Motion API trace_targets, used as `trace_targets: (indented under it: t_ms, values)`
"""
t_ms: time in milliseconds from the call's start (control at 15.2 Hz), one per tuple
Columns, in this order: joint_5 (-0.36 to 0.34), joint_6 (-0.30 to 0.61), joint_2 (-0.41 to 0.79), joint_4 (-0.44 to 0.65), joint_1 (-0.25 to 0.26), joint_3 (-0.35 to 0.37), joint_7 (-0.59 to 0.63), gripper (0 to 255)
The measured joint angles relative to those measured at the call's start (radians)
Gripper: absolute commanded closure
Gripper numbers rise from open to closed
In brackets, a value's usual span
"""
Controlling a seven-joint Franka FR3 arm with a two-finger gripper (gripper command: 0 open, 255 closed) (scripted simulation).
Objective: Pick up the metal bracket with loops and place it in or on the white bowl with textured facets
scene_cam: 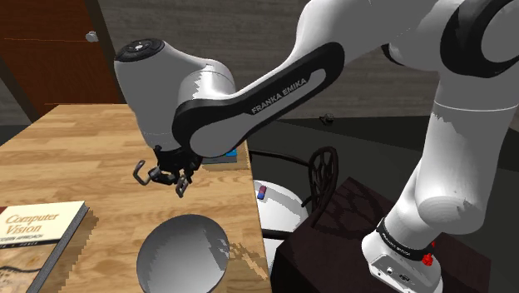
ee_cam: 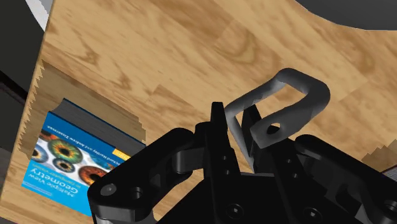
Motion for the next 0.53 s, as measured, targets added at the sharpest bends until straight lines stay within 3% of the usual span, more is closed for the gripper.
trace_targets:
  t_ms: [528]
  values:
    - [0.040,-0.085,-0.040,0.059,-0.006,0.013,-0.037,255]
